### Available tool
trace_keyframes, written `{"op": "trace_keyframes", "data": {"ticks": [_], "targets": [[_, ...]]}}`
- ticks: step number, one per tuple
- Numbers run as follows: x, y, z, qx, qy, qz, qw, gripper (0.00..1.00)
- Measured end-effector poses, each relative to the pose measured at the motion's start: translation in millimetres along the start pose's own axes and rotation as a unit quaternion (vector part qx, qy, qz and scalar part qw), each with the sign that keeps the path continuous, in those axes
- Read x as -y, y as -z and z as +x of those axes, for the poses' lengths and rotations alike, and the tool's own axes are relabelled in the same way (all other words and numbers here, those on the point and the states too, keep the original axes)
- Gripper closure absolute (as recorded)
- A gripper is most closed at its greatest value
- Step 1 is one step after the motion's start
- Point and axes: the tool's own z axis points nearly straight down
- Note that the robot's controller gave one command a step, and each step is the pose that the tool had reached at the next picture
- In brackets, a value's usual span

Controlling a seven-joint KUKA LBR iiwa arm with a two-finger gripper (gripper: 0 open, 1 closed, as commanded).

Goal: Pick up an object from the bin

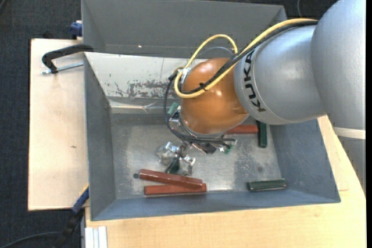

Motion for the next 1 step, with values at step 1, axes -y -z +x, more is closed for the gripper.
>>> {"op": "trace_keyframes", "data": {"ticks": [1], "targets": [[-29.8,121.6,3.3,0.0048,0.034,0.003,0.9994,1.00]]}}
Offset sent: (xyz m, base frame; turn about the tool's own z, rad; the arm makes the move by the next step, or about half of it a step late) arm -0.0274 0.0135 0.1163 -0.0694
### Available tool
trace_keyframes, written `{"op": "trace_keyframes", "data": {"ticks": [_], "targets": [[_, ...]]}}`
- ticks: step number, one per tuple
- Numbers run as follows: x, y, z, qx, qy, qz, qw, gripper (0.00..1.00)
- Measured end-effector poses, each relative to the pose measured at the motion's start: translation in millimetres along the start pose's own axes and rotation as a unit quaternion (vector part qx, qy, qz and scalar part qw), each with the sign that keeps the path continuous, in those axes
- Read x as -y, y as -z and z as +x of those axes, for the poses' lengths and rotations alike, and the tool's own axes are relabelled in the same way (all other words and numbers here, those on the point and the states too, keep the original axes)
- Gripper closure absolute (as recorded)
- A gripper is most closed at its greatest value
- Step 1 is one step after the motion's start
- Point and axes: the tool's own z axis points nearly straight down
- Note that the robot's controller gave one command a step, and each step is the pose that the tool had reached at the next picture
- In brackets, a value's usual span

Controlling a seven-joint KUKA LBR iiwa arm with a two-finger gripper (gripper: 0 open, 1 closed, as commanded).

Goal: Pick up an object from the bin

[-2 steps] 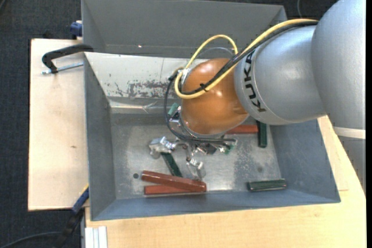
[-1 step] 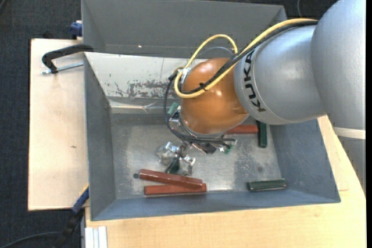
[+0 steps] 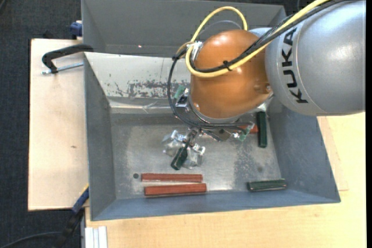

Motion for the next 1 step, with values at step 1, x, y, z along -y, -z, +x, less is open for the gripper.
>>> {"op": "trace_keyframes", "data": {"ticks": [1], "targets": [[20.1,87.6,-41.5,0.0019,0.004,0.001,1.0000,1.00]]}}
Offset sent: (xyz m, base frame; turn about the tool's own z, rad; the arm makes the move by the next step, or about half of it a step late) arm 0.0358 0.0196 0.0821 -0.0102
